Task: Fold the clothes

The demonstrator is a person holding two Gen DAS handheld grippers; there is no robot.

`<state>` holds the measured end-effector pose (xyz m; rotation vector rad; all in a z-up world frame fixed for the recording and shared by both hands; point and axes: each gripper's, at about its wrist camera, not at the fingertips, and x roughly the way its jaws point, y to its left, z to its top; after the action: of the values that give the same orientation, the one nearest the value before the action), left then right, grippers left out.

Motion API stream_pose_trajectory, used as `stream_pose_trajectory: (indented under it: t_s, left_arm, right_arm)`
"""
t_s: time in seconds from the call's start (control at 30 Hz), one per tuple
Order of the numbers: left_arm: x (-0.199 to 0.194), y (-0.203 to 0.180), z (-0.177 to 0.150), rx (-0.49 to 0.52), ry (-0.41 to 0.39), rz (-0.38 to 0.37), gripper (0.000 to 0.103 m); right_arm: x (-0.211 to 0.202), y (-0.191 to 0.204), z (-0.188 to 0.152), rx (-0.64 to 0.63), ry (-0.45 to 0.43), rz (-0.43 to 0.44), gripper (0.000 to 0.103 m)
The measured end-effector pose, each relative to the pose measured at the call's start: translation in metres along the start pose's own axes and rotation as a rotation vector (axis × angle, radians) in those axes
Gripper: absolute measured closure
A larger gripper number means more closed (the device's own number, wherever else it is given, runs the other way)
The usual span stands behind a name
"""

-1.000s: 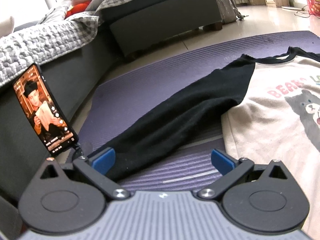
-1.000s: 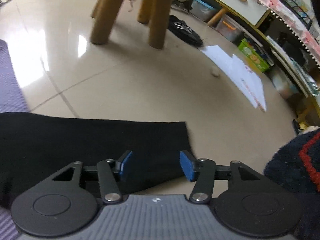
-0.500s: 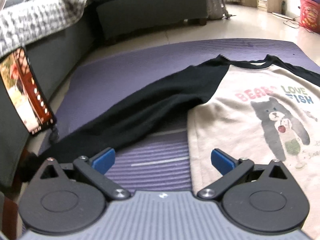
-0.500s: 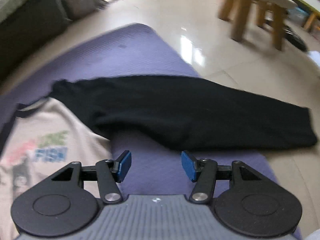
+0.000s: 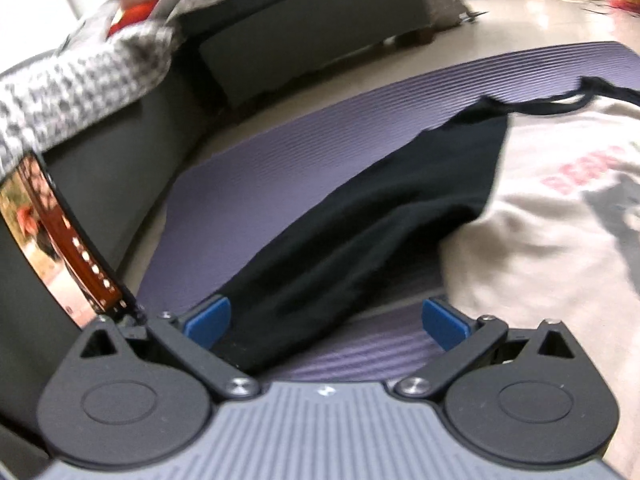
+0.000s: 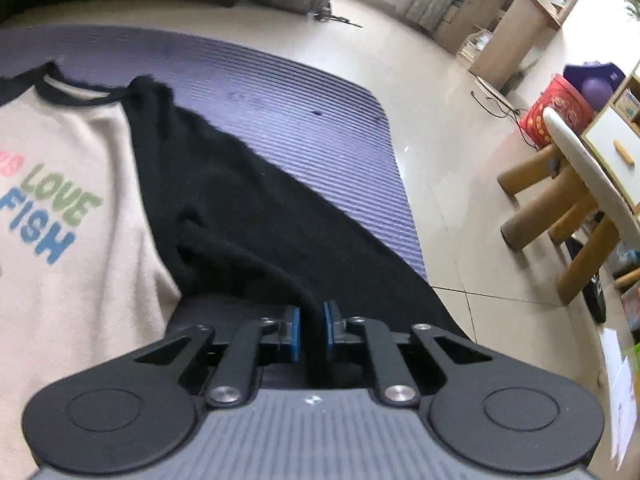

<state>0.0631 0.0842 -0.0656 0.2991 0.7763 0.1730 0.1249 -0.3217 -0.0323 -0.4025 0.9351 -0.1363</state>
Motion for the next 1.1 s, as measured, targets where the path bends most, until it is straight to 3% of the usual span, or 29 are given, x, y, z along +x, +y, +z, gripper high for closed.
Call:
stream_pose_trajectory:
  t_s: [0.17,0.2,0.23,0.3,0.43,0.53,0.67,0.77,0.93,1.0,1.1]
  left_arm:
    - [0.013,0.013,0.002,-0.076,0.008,0.016,0.0]
    - [0.013,0.015,0.003,-0.091,0.023,0.011,0.0]
    - [0.013,0.016,0.004,-0.102,0.04,0.007,0.0]
    - [0.009,0.018,0.009,-0.135,0.101,-0.047,0.0]
    - [-0.014,0.019,0.013,-0.208,0.154,-0.172,0.0]
    - [-0.039,0.016,0.012,-0.215,0.147,-0.226,0.0]
    - [-0.07,0.0,0.0,-0.103,0.216,-0.284,0.0]
    - [-0.084,-0.014,-0.015,-0.008,0.3,-0.322,0.0]
    - [-0.099,-0.032,-0.042,0.121,0.383,-0.276,0.0]
    - [-0.103,-0.027,-0.049,0.123,0.384,-0.245,0.0]
    - [-0.104,-0.011,-0.06,0.077,0.427,-0.213,0.0]
  right_arm:
    - [0.004,0.0,0.003,-0.013,0.023,-0.02,0.091]
    - [0.003,0.002,0.003,-0.012,0.039,-0.021,0.082]
    - [0.002,0.004,0.005,-0.005,0.051,-0.031,0.066]
    - [-0.003,0.008,0.008,0.015,0.061,-0.026,0.049]
    - [-0.023,0.015,0.011,0.073,0.086,-0.009,0.047]
    - [-0.036,0.022,0.008,0.111,0.125,0.063,0.047]
    - [-0.063,0.04,-0.008,0.122,0.222,0.194,0.047]
    - [-0.084,0.055,-0.026,0.058,0.23,0.276,0.047]
    - [-0.108,0.083,-0.058,-0.088,0.233,0.436,0.047]
    - [-0.108,0.09,-0.069,-0.123,0.285,0.482,0.047]
    - [-0.105,0.085,-0.074,-0.107,0.346,0.481,0.046]
